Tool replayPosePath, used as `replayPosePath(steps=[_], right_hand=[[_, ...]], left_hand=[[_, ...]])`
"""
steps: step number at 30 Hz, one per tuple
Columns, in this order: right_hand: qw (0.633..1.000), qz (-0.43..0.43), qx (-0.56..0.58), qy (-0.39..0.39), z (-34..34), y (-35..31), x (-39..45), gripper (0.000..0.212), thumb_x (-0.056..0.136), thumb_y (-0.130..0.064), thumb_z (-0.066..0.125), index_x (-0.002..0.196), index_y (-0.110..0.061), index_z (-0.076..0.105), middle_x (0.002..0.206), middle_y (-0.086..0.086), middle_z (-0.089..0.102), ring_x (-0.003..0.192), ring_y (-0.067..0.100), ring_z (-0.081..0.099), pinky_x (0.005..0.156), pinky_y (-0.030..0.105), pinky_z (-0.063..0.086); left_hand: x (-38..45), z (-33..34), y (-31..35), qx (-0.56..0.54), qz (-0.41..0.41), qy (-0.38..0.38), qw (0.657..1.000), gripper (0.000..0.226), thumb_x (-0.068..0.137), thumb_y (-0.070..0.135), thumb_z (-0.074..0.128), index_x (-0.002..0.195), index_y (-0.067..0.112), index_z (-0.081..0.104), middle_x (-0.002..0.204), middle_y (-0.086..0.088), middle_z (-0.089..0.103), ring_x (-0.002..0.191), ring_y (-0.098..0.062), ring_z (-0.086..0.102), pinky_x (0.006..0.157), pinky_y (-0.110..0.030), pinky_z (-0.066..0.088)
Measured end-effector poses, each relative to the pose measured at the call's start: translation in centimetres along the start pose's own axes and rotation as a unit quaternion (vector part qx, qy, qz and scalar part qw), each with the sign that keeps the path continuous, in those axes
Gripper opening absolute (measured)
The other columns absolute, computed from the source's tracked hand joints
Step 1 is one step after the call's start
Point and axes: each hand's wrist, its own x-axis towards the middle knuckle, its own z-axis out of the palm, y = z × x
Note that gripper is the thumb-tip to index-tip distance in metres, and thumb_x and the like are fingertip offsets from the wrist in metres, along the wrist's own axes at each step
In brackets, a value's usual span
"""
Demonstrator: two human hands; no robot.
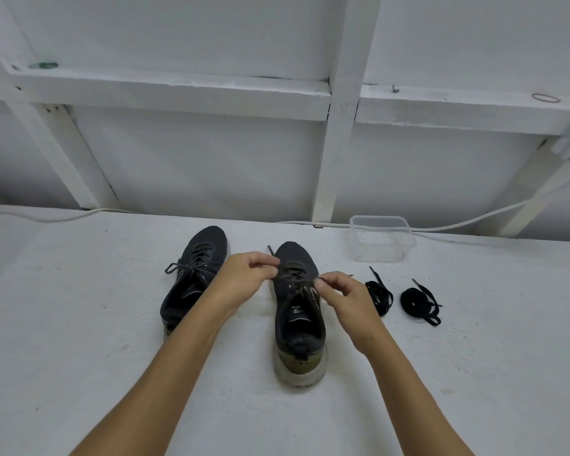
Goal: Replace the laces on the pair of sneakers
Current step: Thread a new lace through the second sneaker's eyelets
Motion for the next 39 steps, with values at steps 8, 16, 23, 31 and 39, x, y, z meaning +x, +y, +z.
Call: replayPosePath(steps=[8,16,23,31,39], right_hand=[[0.991,0.111,0.077,0.000,-0.6,1.3,-0.7,0.011,0.099,-0.013,0.062,0.097,-0.009,0.071,0.085,0.002,0.074,0.074,0.010,0.066,0.062,0.023,0.052],[0.995,0.070,-0.027,-0.058,-2.1,0.5,-0.5,0.015,0.095,-0.009,0.069,0.092,-0.019,0.080,0.085,0.004,0.077,0.081,0.016,0.074,0.066,0.025,0.058],[0.982,0.105,0.157,0.029,-2.0,0.8,-0.4,0.015,0.093,-0.010,0.071,0.098,-0.020,0.081,0.097,0.002,0.078,0.088,0.013,0.074,0.070,0.028,0.059],[0.864,0.215,0.456,0.002,-1.7,2.3,-0.1,0.024,0.087,-0.001,0.063,0.104,-0.016,0.056,0.082,0.001,0.069,0.071,0.015,0.065,0.059,0.027,0.058],[0.971,0.149,0.174,-0.073,-2.2,2.3,-0.7,0.015,0.098,-0.009,0.063,0.109,-0.010,0.074,0.081,0.005,0.069,0.075,0.014,0.068,0.064,0.026,0.056]], left_hand=[[0.0,-0.2,-1.3,0.230,0.072,0.011,0.970,0.022,0.091,0.008,0.059,0.092,0.022,0.076,0.076,0.008,0.071,0.071,-0.008,0.067,0.054,-0.006,0.042],[0.8,-2.4,-1.0,0.138,0.040,-0.072,0.987,0.015,0.092,0.019,0.068,0.091,0.030,0.078,0.077,0.005,0.076,0.078,-0.008,0.071,0.067,-0.022,0.054],[0.9,-2.6,-1.0,0.216,0.067,-0.062,0.972,0.021,0.090,0.020,0.072,0.084,0.039,0.075,0.069,0.008,0.073,0.068,-0.003,0.067,0.068,-0.021,0.055],[0.9,-2.3,-1.0,0.262,0.082,-0.046,0.960,0.015,0.089,0.018,0.072,0.094,0.029,0.081,0.073,0.014,0.072,0.077,-0.005,0.068,0.068,-0.012,0.048],[1.5,-2.8,-1.3,0.227,0.059,-0.061,0.970,0.020,0.091,0.024,0.070,0.082,0.041,0.073,0.073,0.011,0.075,0.071,-0.002,0.070,0.074,-0.026,0.056]])
